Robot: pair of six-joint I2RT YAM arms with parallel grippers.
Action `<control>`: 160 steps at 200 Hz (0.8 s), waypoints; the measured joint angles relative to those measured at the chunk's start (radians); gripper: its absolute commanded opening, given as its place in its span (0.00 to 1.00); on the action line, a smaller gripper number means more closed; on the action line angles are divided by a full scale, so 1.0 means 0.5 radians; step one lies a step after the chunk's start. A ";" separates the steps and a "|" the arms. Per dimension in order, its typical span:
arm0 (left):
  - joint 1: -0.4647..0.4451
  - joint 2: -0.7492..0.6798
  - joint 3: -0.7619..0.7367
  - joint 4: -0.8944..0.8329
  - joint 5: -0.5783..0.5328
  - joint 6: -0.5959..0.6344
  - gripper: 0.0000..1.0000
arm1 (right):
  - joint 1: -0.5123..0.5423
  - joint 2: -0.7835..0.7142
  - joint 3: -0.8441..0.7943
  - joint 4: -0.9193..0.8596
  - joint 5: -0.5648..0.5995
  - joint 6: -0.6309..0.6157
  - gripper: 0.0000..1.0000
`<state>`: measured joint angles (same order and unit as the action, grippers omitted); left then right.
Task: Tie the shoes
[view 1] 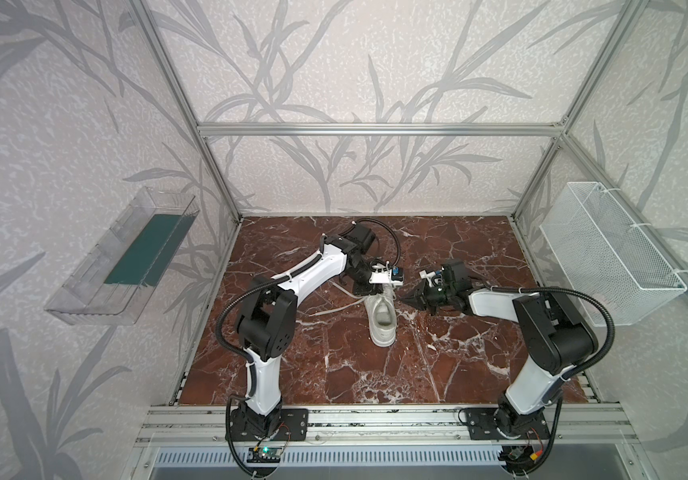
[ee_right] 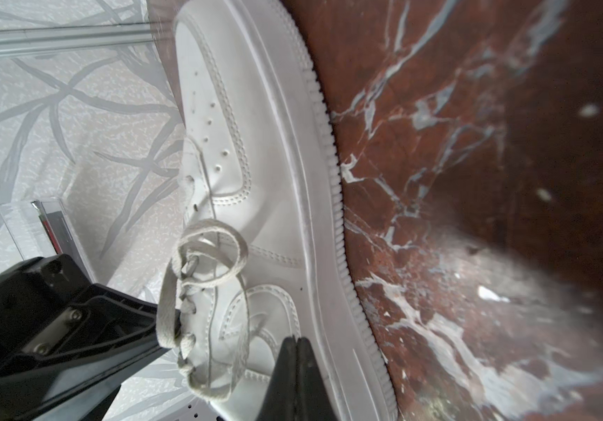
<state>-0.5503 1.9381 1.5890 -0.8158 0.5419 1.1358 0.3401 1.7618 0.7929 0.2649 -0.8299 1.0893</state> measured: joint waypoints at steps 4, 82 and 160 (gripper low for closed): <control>0.000 0.000 0.000 0.000 0.000 -0.004 0.00 | 0.008 0.010 0.000 0.023 -0.003 0.008 0.06; 0.000 0.000 0.000 0.000 -0.005 -0.027 0.00 | 0.051 0.069 -0.093 0.486 -0.076 0.262 0.06; 0.000 0.002 0.000 0.000 -0.005 -0.045 0.00 | 0.052 0.069 -0.142 0.890 -0.129 0.473 0.07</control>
<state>-0.5503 1.9392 1.5890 -0.8158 0.5396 1.1133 0.3660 1.7966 0.7219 0.7101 -0.8944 1.3258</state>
